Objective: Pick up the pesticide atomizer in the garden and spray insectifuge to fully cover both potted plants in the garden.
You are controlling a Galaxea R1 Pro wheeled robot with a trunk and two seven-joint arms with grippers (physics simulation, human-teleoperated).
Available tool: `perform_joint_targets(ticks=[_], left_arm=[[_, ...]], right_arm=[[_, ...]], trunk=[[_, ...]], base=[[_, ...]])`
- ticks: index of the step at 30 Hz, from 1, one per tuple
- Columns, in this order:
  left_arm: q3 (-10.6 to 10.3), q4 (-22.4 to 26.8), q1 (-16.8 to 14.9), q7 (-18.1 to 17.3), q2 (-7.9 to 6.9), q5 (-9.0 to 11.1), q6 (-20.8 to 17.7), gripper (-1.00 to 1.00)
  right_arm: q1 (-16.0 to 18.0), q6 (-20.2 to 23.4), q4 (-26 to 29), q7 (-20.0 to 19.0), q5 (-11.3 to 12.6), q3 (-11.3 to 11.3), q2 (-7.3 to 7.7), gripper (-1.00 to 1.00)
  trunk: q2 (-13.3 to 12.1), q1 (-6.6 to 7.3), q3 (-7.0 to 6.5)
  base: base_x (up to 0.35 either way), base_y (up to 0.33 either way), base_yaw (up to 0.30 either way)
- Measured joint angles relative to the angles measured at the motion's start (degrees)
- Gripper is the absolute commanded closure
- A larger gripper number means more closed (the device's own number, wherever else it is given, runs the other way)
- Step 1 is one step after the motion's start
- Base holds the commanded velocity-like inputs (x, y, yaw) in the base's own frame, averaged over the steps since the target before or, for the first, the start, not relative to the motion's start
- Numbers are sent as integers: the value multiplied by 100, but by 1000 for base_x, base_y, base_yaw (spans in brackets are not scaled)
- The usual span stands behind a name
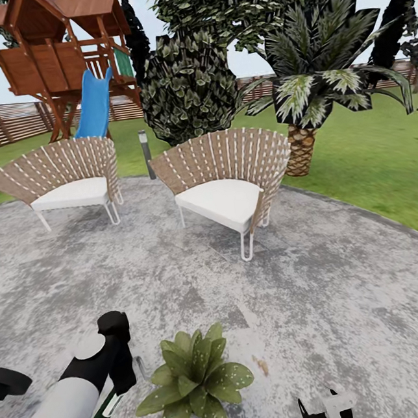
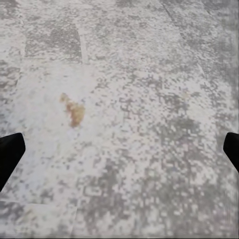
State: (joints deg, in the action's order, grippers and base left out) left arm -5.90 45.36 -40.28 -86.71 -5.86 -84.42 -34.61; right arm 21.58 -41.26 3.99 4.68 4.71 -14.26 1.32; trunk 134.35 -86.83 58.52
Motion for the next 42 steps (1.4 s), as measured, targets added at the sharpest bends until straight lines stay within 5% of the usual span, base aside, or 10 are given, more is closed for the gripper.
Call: perform_joint_targets(ticks=[5,11,13,22,31,35,42], left_arm=[[0,-344,189,352,-11,219,2,100],[213,-772,199,884,-52,865,9,100],[232,-799,205,913,-77,943,17,100],[207,-1037,176,792,-158,884,837,100],[212,-1035,154,612,-408,446,890,100],[245,-1042,177,605,-537,432,905,100],[231,-1029,181,611,-322,423,821,100]], right_arm=[[1,0,-2,-1,0,0,-1,-100],[2,0,-2,-7,0,1,-1,-100],[2,0,-2,-9,0,1,-1,-100],[2,0,-2,-2,1,4,3,-100],[2,0,-2,4,0,6,8,-100],[2,2,-2,-1,-1,2,8,-100],[2,0,-2,-1,-1,2,8,-100]], trunk=[[0,0,0],[0,0,0],[0,0,0],[0,0,0],[0,0,0],[0,0,0],[0,0,0]], base=[[0,0,-132],[0,0,-6],[0,0,0],[0,0,0],[0,0,0],[0,0,0],[0,0,0]])
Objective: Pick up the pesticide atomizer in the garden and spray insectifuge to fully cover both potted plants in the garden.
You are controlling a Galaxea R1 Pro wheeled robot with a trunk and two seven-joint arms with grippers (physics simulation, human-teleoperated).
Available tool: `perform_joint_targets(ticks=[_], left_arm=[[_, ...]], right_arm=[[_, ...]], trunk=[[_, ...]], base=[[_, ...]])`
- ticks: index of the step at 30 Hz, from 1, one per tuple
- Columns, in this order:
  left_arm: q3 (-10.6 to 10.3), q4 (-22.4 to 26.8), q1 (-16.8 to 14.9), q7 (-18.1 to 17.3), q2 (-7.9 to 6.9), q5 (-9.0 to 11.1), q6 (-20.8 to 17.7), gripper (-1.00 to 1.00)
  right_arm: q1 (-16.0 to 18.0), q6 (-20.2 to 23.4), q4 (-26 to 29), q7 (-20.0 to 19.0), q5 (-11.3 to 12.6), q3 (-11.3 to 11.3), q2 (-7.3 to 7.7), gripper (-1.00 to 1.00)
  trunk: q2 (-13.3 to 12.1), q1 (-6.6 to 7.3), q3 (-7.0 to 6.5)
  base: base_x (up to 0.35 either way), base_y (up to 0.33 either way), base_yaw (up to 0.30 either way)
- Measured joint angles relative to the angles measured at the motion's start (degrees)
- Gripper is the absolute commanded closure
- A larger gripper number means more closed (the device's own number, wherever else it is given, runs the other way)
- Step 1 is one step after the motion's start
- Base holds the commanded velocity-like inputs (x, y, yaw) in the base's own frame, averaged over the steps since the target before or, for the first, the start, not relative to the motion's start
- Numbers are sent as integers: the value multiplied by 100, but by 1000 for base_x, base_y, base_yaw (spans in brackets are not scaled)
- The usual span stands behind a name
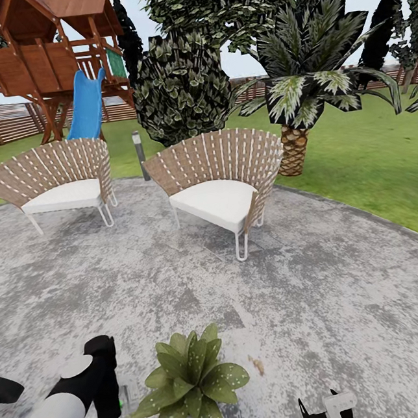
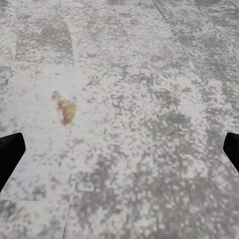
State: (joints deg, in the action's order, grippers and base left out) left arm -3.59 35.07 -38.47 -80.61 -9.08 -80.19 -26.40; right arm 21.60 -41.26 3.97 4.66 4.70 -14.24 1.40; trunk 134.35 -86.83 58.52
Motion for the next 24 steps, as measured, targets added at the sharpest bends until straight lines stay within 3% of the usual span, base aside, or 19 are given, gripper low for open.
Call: perform_joint_targets(ticks=[3,8,10,11,12,19,24], left_arm=[[1,-7,-2,2,-21,-7,12,100],[26,-111,8,14,-353,36,66,100],[44,-176,9,33,-333,49,60,100],[40,-139,2,51,-211,69,18,100],[33,-134,1,57,-188,66,15,100],[23,-123,-2,69,-164,64,9,100],[20,-106,-11,72,-151,66,9,100]], right_arm=[[0,0,0,0,1,0,0,-100],[0,0,0,0,0,-3,-7,-100],[0,0,0,0,1,-1,-8,-100],[0,0,0,0,2,-1,-9,-100],[0,1,0,0,2,-1,-9,-100],[-2,2,3,0,1,-1,-8,-100],[0,1,4,0,-1,-10,-15,-100]], trunk=[[0,0,0],[0,0,0],[0,0,0],[0,0,0],[0,-1,0],[0,-3,0],[1,0,0]], base=[[0,0,0],[0,0,0],[-11,0,0],[-109,52,-7],[-165,107,-51],[-262,206,-237],[-192,141,-53]])
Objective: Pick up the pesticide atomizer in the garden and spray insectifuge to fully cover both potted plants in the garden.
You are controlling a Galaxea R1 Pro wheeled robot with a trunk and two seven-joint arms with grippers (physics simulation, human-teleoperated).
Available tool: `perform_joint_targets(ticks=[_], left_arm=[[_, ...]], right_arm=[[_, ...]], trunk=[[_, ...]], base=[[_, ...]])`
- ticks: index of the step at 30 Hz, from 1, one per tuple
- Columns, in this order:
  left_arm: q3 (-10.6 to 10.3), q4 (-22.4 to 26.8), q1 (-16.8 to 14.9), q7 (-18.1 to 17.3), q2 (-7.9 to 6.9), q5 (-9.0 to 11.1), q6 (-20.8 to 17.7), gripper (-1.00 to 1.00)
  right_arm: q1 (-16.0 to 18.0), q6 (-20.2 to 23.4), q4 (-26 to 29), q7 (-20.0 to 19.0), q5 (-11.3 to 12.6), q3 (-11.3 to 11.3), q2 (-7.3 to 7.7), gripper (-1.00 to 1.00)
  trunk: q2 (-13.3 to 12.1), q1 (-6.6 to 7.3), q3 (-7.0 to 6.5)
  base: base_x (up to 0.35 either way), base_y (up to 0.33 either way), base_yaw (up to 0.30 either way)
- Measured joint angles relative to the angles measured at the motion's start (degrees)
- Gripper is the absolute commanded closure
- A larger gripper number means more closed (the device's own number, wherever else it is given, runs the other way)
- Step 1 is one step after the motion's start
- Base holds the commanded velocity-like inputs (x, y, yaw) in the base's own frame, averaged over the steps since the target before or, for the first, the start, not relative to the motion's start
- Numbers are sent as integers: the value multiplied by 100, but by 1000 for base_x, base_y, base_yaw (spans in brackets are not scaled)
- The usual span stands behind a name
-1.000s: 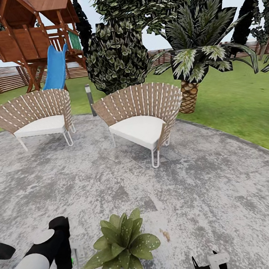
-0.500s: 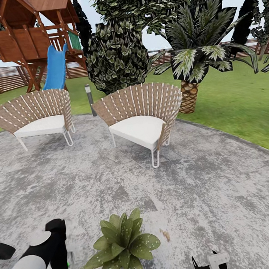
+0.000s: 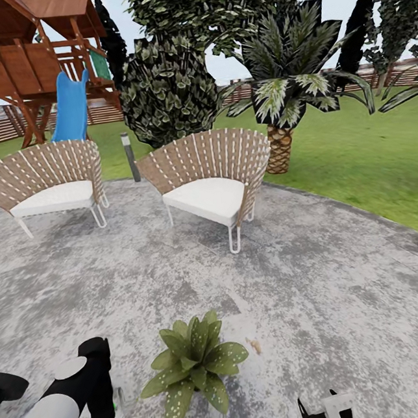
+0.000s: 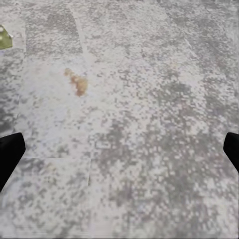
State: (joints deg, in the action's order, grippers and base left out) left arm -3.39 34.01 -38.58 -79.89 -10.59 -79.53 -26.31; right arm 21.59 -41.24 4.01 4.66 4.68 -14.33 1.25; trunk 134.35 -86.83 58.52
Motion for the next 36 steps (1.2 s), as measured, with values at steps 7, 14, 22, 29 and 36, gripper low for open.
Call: perform_joint_targets(ticks=[7,14,22,29,36], left_arm=[[2,3,-11,-3,1,-2,-1,100],[1,10,-19,3,8,2,-1,100],[-10,124,-200,-42,1,-19,-33,100],[-10,125,-482,-43,10,-58,-44,100],[-16,28,-404,6,-7,-43,53,100]], right_arm=[[0,1,-2,1,3,9,6,-100],[-1,-1,-2,2,2,8,7,-100],[0,-1,-3,0,3,9,6,-100],[0,-1,-4,0,3,15,15,-100],[0,-1,-4,0,3,10,15,-100]], trunk=[[0,1,0],[-1,0,0],[-1,0,0],[-1,0,0],[-1,0,0]], base=[[44,121,-24],[22,59,-248],[0,0,-156],[6,0,-1],[34,0,-1]])
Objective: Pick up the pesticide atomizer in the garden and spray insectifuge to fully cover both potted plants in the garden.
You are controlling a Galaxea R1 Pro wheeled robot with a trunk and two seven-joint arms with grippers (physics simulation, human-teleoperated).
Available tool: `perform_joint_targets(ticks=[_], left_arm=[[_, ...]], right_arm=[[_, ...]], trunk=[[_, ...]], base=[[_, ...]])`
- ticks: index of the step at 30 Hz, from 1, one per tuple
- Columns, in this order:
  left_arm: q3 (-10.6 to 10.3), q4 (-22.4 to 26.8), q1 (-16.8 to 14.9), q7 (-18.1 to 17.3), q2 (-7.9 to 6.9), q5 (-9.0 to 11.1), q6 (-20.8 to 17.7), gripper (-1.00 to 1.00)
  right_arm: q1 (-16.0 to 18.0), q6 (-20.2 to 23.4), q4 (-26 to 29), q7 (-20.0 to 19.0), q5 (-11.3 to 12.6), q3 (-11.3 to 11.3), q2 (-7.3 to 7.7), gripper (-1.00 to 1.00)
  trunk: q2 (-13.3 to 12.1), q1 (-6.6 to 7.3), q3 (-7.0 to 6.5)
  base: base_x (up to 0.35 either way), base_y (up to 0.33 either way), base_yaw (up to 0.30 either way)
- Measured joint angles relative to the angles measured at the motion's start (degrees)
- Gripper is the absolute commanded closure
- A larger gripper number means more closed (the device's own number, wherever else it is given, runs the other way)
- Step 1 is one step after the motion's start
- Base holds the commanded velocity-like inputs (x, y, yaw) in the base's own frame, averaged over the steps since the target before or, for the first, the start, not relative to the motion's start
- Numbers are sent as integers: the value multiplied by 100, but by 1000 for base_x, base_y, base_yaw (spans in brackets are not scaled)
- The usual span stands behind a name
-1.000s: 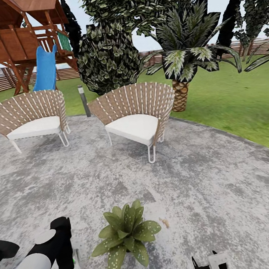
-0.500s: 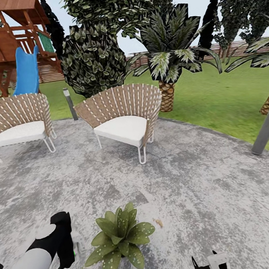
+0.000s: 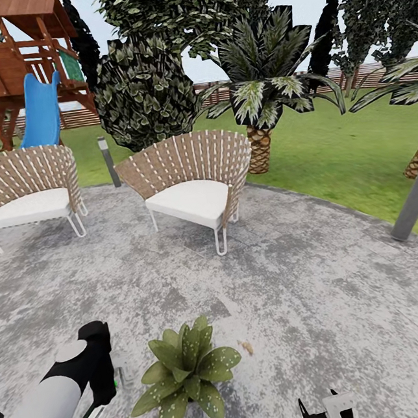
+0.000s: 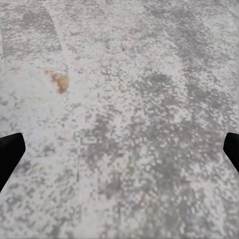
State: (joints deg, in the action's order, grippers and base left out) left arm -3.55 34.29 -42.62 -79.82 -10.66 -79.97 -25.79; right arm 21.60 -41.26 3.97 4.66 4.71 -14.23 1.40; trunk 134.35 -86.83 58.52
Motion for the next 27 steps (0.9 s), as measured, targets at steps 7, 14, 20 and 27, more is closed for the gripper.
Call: perform_joint_targets(ticks=[7,14,20,27], left_arm=[[22,-19,-1,57,-82,27,12,100],[15,67,-12,55,-80,-4,-63,100],[23,75,-85,26,-291,-20,-83,100],[24,89,-442,-4,-226,-22,-94,100]], right_arm=[[-2,0,2,1,-3,-2,1,-100],[0,0,0,0,0,-2,0,-100],[0,0,0,0,-4,-2,-4,-100],[0,0,0,0,-6,-1,-1,-100]], trunk=[[0,0,0],[0,0,0],[0,0,0],[0,0,0]], base=[[0,0,-218],[0,0,-195],[0,0,-7],[0,0,0]])
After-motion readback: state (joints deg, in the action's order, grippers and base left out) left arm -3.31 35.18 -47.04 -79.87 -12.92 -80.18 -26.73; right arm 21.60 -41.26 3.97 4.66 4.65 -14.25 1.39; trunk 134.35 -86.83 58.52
